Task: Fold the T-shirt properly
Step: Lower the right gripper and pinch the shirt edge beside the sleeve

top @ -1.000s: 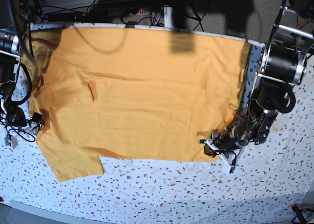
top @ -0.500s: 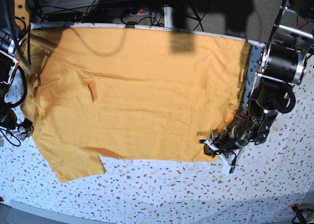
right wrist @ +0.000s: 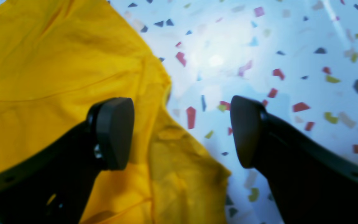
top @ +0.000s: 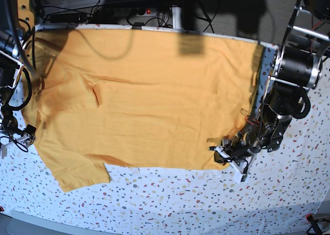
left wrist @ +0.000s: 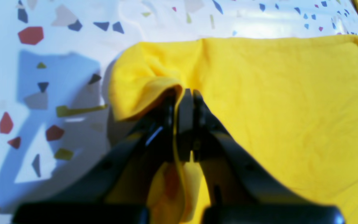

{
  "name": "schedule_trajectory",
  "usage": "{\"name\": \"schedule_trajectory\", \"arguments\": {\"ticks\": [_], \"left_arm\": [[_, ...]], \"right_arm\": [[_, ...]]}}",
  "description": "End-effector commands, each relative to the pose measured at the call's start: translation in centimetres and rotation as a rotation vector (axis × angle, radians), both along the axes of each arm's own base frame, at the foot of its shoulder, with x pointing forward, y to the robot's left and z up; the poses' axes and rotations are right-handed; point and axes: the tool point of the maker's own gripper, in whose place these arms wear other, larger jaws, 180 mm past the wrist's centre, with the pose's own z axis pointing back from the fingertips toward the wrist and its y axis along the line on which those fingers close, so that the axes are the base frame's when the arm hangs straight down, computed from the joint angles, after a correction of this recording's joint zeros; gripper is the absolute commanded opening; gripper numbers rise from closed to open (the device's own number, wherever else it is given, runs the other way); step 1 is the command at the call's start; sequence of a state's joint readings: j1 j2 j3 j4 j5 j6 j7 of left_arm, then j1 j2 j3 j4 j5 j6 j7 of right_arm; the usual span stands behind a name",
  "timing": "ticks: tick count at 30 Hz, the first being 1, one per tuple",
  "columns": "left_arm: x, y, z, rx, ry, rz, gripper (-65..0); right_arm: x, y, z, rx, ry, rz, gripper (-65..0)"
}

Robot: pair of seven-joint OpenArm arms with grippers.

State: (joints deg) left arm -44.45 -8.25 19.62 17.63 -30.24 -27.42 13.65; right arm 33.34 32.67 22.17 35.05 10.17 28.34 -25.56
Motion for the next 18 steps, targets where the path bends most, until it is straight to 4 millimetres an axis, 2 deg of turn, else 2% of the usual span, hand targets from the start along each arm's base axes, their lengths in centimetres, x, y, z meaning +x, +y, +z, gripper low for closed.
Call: {"name": "schedule_trajectory", "arguments": {"ticks": [1, 6, 11, 18], "left_arm": [[2.1, -0.1, 2.9, -0.026, -0.076, 0.007, -65.0], [2.0, -0.1, 2.9, -0.025, -0.075, 0.006, -65.0], [2.0, -0.1, 2.9, -0.025, -0.075, 0.006, -65.0], [2.0, -0.1, 2.9, -0.025, -0.076, 0.006, -65.0]], "right_arm": [[1.3, -0.7, 2.6, -0.019, -0.064, -0.002, -18.0], [1.8, 1.0, 1.7, 0.009, -0.062, 0.016, -20.2], [1.9, 1.9, 0.7, -0.012, -0.027, 0.038, -31.5], [1.2, 1.9, 0.0, 0.001, 0.022, 0.036, -47.3]]}}
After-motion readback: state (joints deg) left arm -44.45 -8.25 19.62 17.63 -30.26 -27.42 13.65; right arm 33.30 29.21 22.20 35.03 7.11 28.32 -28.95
